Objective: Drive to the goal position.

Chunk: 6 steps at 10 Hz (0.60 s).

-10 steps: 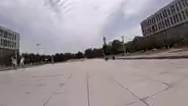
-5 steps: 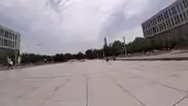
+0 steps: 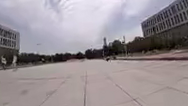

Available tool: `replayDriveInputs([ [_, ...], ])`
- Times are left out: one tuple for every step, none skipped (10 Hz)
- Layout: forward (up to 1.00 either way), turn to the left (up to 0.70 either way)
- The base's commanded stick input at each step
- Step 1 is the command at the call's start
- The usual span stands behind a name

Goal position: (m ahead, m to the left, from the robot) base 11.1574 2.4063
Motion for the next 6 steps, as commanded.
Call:
replayDriveInputs([
  [0.7,0.0],
  [0.7,0.0],
  [0.7,0.0],
  [0.7,0.0],
  [0.7,0.0],
  [0.7,0.0],
])
